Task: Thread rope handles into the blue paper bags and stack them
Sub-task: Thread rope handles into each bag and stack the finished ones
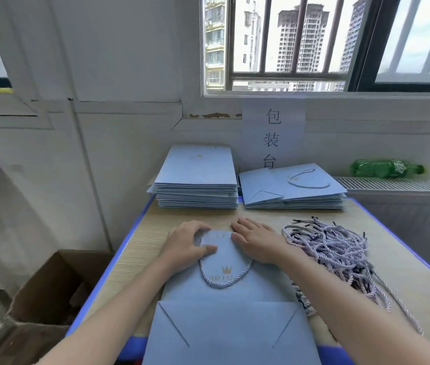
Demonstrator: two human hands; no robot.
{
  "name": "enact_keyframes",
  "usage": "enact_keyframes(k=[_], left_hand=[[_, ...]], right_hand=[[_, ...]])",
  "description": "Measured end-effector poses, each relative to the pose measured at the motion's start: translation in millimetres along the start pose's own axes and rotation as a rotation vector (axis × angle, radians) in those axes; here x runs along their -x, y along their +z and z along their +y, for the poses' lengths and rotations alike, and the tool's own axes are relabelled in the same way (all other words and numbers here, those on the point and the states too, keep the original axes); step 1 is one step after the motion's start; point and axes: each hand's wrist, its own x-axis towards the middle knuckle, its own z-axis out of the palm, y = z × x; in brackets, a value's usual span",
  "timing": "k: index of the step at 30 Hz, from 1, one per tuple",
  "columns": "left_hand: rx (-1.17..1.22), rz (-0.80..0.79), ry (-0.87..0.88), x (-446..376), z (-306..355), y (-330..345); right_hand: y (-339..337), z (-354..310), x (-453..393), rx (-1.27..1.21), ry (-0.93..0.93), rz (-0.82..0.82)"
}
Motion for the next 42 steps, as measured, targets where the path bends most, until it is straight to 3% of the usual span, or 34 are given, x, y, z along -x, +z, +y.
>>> enact_keyframes(k=[4,9,13,17,20,23,26,29,33,37,42], left_hand=[[-0.089,-0.024,0.031,-2,12,-16],[-0.344,0.320,0.374,-41,52,-42],[-0.336,0.465,0.507,-84,87,-49],[-0.142,0.522,0.424,-120,92,-49],[0.000,0.500,0.220,-141,81,-49],[-0.090,0.263,0.021,-164,67,-40],[-0.219,0.063,-0.082,-180,54,-26],[-0.376,-0.069,-0.138,-190,44,-12],[-0.481,-0.057,-0.176,-195,43,1],[-0.435,0.035,-0.166,-187,49,1],[-0.241,-0.031,-0.156,-164,54,-14]], right_hand=[[-15,-6,17,-0.019,-0.032,0.031],[-63,7,28,-0.044,0.018,0.233],[-97,39,25,-0.242,0.127,0.408],[-119,100,9,-0.811,0.147,0.614],[-128,144,-14,-0.944,0.255,0.712],[-132,180,-47,-0.799,0.465,0.709],[-121,196,-68,-0.396,0.705,0.572],[-94,200,-80,-0.142,0.783,0.464],[-67,200,-87,0.088,0.825,0.476],[-74,189,-82,0.375,0.681,0.532],[-81,157,-73,0.341,0.550,0.468]])
